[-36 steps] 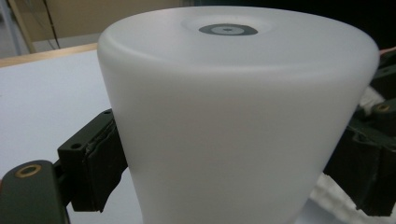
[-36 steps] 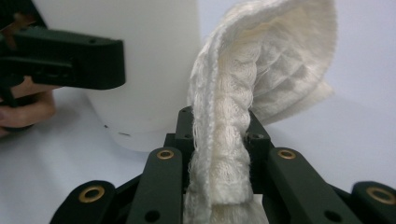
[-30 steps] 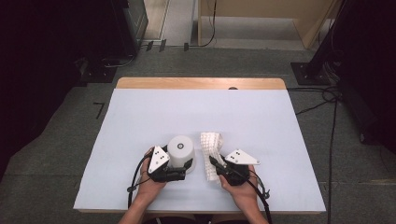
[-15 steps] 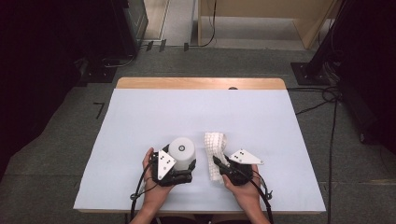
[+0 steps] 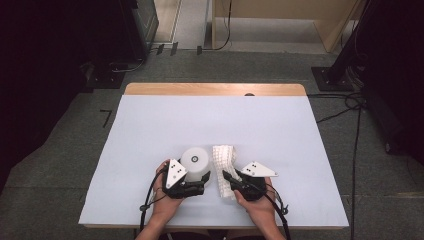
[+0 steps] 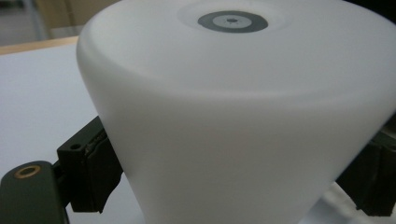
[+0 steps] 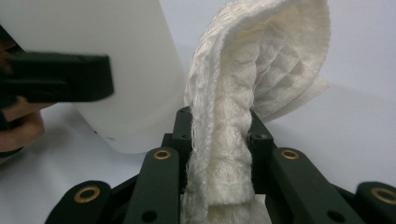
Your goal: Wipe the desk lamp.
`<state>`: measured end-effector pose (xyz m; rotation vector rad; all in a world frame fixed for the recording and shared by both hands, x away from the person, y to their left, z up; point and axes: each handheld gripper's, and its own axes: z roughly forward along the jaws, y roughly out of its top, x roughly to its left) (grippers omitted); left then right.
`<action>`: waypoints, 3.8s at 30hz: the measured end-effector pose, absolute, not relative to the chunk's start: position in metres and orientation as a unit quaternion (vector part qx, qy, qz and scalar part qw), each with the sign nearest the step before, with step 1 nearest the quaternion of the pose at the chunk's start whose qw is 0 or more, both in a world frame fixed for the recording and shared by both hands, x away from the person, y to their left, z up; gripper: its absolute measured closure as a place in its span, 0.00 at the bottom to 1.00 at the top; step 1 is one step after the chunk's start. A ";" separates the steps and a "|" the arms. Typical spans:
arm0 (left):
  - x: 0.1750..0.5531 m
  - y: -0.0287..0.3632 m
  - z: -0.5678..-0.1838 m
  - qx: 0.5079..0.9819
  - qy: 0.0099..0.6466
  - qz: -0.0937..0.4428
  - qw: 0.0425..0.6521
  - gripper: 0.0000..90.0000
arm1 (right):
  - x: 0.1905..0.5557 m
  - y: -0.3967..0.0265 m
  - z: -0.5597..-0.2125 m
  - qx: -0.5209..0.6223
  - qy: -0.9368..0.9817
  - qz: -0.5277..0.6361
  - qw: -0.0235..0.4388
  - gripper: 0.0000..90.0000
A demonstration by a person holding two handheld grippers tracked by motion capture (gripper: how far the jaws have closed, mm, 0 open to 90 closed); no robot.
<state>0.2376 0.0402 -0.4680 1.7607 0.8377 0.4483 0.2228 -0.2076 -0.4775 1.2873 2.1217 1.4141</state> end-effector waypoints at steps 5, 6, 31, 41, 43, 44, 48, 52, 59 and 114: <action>0.237 0.041 -0.464 0.749 0.322 0.164 0.555 0.10 | 0.220 -0.198 -0.473 0.442 0.741 0.490 0.125 0.82; 0.237 0.041 -0.464 0.749 0.322 0.164 0.555 0.10 | 0.220 -0.198 -0.473 0.442 0.741 0.490 0.125 0.82; 0.238 0.039 -0.464 0.767 0.299 0.176 0.539 0.10 | 0.221 -0.197 -0.475 0.406 0.766 0.478 0.144 0.82; 0.239 0.036 -0.470 0.778 0.289 0.190 0.524 0.10 | 0.210 -0.206 -0.442 0.370 0.738 0.533 0.185 0.82; 0.241 0.040 -0.470 0.778 0.290 0.206 0.517 0.10 | 0.210 -0.211 -0.442 0.382 0.731 0.530 0.197 0.82; 0.243 0.043 -0.470 0.777 0.296 0.211 0.514 0.10 | 0.212 -0.214 -0.444 0.391 0.728 0.528 0.196 0.82; 0.250 0.055 -0.472 0.774 0.306 0.206 0.514 0.10 | 0.219 -0.225 -0.457 0.432 0.719 0.511 0.188 0.82; 0.252 0.052 -0.478 0.790 0.290 0.216 0.495 0.10 | 0.222 -0.225 -0.464 0.441 0.719 0.509 0.171 0.81; 0.250 0.056 -0.477 0.768 0.317 0.200 0.520 0.05 | 0.222 -0.221 -0.471 0.437 0.728 0.500 0.172 0.81; 0.240 0.042 -0.467 0.781 0.284 0.177 0.527 0.10 | 0.222 -0.197 -0.479 0.379 0.766 0.505 0.117 0.82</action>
